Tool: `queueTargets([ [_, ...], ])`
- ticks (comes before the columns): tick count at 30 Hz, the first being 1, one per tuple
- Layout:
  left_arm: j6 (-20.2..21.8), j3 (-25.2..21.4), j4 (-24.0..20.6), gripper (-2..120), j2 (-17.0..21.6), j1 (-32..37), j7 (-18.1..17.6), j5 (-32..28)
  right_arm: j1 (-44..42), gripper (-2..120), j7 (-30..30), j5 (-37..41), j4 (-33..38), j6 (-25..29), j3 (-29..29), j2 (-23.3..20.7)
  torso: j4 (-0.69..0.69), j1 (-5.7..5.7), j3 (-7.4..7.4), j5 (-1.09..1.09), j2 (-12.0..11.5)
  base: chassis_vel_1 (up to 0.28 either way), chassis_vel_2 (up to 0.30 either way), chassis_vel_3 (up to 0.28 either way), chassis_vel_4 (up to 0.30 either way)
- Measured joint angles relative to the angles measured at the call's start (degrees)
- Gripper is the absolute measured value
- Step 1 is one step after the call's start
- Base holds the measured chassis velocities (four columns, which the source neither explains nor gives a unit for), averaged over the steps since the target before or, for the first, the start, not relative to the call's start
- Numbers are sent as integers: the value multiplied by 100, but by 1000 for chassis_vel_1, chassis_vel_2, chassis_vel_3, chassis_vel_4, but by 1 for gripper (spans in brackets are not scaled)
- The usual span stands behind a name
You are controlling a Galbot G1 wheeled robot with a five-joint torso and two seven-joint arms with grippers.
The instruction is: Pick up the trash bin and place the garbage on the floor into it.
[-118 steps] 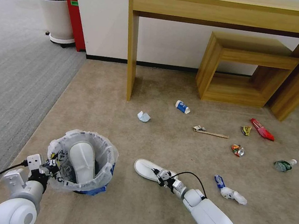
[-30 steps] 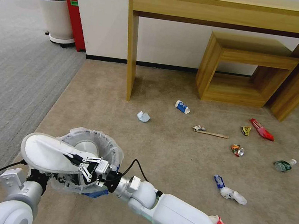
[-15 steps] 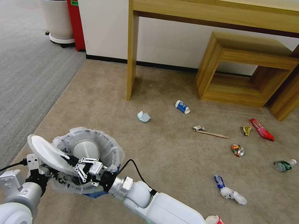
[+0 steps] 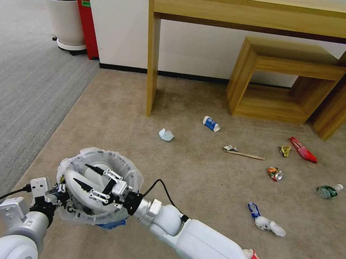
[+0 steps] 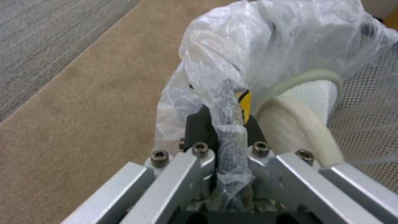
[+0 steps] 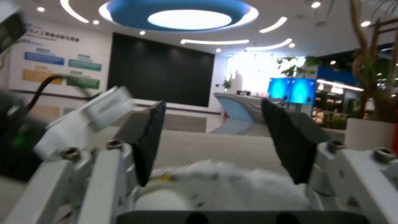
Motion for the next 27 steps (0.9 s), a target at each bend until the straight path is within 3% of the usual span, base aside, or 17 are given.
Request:
queueTargets([
  [10, -9, -40, 83, 3, 21, -20, 4, 23, -191, 98, 541, 662, 1046, -857, 1106, -723, 0, 0, 0, 1, 0, 0, 0, 0, 0],
  [11, -9, -40, 83, 3, 21, -20, 4, 23, -191, 98, 541, 662, 1046, -857, 1106, -723, 0, 0, 0, 1, 0, 0, 0, 0, 0],
  [14, -19, -40, 144, 3, 29, -22, 5, 49, -539, 100, 1130, 1035, 1708, -1417, 1700, -1487, -1, 0, 0, 1, 0, 0, 0, 0, 0],
  [18, -34, -34, 192, 3, 41, -41, 11, 58, -997, 100, 1380, 1215, 2064, -1630, 2259, -1947, -2, 0, 0, 3, 0, 0, 0, 0, 0],
  [27, -38, -21, 237, 3, 90, -105, 25, 59, -1521, 100, 1805, 1443, 2386, -1854, 3232, -2352, -1, 0, 0, 0, 0, 0, 0, 0, 0],
])
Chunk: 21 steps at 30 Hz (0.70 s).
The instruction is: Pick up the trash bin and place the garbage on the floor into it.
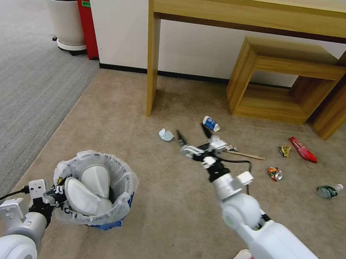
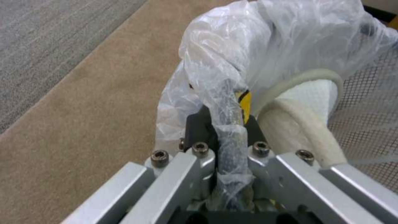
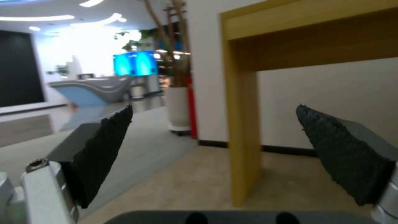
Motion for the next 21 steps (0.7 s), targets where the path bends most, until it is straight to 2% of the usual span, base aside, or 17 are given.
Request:
queueTargets([
  [2, -2, 1, 8, 3, 15, -2, 18, 23, -72, 100, 80, 15, 10, -38, 280, -10, 1, 0, 0, 0, 0, 0, 0, 0, 0],
  [11, -19, -4, 13, 3, 38, 6, 54, 51, -424, 100, 418, 176, 156, -356, 778, -101, 0, 0, 0, 0, 0, 0, 0, 0, 0],
  [21, -65, 1, 77, 3, 41, 30, 77, 101, -1014, 100, 1238, 1270, 348, -1017, 1219, -119, 0, 0, 0, -1, 0, 0, 0, 0, 0],
])
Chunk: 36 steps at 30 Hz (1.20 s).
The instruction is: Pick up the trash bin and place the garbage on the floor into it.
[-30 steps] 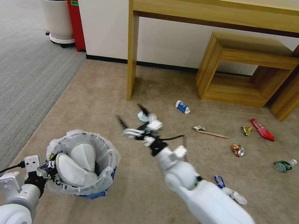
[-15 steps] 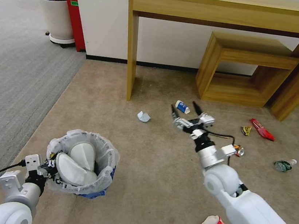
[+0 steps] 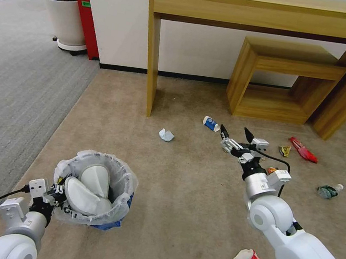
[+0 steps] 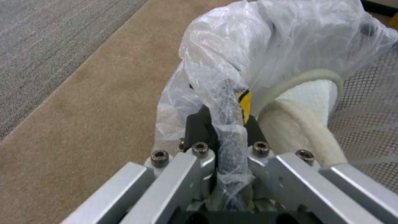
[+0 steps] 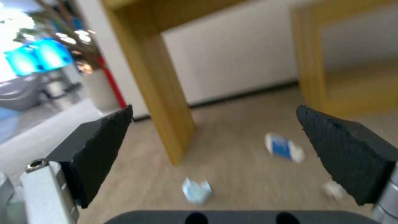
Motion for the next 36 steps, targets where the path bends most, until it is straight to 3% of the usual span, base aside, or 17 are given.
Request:
queueTargets([
  [16, -64, 37, 242, 3, -134, -136, 35, 56, -1041, 100, 2128, 1460, 72, -1209, 378, 18, 0, 0, -1, 0, 0, 0, 0, 0, 0],
  [27, -88, 97, 437, 3, -211, -227, 63, 140, -1845, 100, 3334, 2117, 253, -1385, 644, 206, 0, 0, 0, 0, 0, 0, 0, 0, 0],
  [36, -122, 89, 521, 3, -229, -283, 64, 141, -2203, 99, 4131, 1999, 312, -1568, 948, 474, 1, 0, 0, -2, 0, 0, 0, 0, 0],
])
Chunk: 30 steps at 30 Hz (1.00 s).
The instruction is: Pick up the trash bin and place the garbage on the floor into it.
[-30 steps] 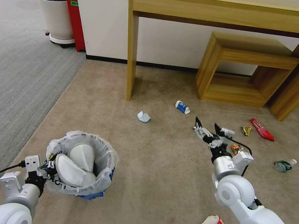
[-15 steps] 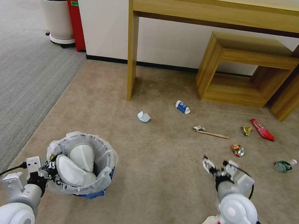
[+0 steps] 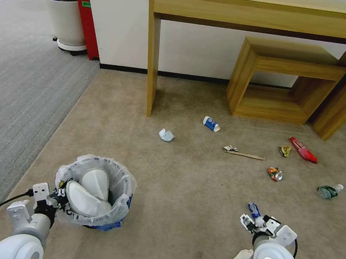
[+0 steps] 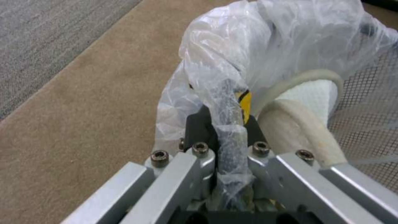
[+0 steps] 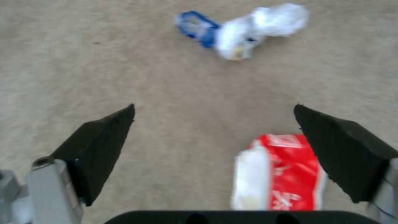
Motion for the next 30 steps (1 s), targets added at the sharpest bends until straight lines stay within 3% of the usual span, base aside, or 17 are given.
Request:
queueTargets([
  [10, -10, 19, 33, 3, 35, -63, 2, -30, -571, 99, -6, -370, -283, 115, 367, 256, -2, 0, 0, 3, 0, 0, 0, 0, 0],
  [12, -10, 33, 33, 3, 45, -63, 4, -36, -545, 92, -82, -501, -479, 172, 282, 377, -2, 0, 0, 1, 0, 0, 0, 0, 0],
  [21, -17, -2, -61, 3, 86, 23, 5, -71, -250, 92, -202, -849, -1010, 278, -181, 753, -1, 0, 0, 2, 0, 0, 0, 0, 0],
  [30, -31, -69, -187, 3, 135, 113, -2, -140, -65, 84, -377, -1229, -1610, 412, -478, 1113, -1, 0, 0, 1, 0, 0, 0, 0, 0],
])
